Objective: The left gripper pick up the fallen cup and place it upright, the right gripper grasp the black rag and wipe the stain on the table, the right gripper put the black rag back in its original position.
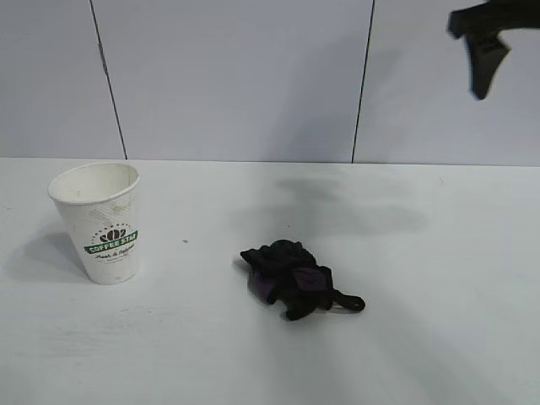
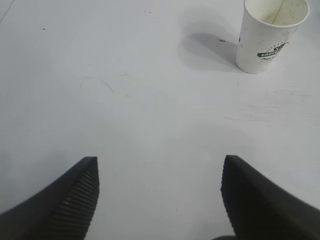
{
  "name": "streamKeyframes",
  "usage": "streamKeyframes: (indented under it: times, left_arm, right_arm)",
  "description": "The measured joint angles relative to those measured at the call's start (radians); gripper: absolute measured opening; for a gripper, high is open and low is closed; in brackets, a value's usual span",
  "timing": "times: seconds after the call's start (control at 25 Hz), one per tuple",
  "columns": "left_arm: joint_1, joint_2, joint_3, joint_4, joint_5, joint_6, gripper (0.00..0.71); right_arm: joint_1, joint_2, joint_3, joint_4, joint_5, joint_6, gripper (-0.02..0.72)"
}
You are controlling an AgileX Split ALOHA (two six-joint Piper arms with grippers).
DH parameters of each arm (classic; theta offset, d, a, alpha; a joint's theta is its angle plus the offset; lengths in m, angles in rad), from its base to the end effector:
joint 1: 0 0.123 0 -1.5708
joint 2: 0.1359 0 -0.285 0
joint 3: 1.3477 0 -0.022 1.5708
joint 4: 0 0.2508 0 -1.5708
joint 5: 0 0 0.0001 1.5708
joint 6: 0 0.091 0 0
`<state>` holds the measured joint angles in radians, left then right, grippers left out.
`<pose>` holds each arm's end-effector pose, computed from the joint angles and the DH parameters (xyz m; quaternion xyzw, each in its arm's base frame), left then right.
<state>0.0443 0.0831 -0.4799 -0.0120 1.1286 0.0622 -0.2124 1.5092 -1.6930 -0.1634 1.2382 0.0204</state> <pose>0.0063 -0.0007 0.2663 0.0081 0.8946 0.0178 0.4464 0.2983 -0.0786 0.4217 0.1080 0.9455 -0.1096 0.2871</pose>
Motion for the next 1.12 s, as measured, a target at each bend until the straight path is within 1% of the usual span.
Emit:
streamKeyframes:
  times: [0.08, 0.2, 0.32, 0.44, 0.52, 0.6, 0.76, 0.92, 1.0, 1.12]
  left_arm:
    - [0.000, 0.000, 0.000, 0.000, 0.000, 0.000, 0.501]
    - [0.000, 0.000, 0.000, 0.000, 0.000, 0.000, 0.501]
    - [0.000, 0.000, 0.000, 0.000, 0.000, 0.000, 0.501]
    - [0.000, 0.000, 0.000, 0.000, 0.000, 0.000, 0.501]
    - [0.000, 0.000, 0.000, 0.000, 0.000, 0.000, 0.501]
    - [0.000, 0.000, 0.000, 0.000, 0.000, 0.000, 0.501]
    - [0.000, 0.000, 0.000, 0.000, 0.000, 0.000, 0.501]
    - [0.000, 0.000, 0.000, 0.000, 0.000, 0.000, 0.501]
    - [0.000, 0.000, 0.000, 0.000, 0.000, 0.000, 0.501]
    - [0.000, 0.000, 0.000, 0.000, 0.000, 0.000, 0.501]
  right_arm:
    - [-0.030, -0.111, 0.002, 0.015, 0.004, -0.009, 0.557]
    - [-0.021, -0.292, 0.002, 0.054, 0.008, -0.033, 0.557]
    - [0.045, -0.495, 0.002, 0.093, 0.018, -0.063, 0.557]
    - [0.119, -0.699, 0.005, 0.153, 0.028, -0.104, 0.557]
    - [0.146, -0.847, 0.033, 0.180, 0.028, -0.111, 0.557]
    - [0.154, -0.979, 0.095, 0.185, 0.030, -0.096, 0.557]
    - [0.156, -1.227, 0.313, 0.187, 0.030, -0.060, 0.557]
    - [0.156, -1.437, 0.586, 0.184, 0.030, -0.048, 0.557]
    - [0.156, -1.511, 0.724, 0.173, 0.006, -0.048, 0.557]
    - [0.156, -1.535, 0.888, 0.152, -0.055, -0.045, 0.557]
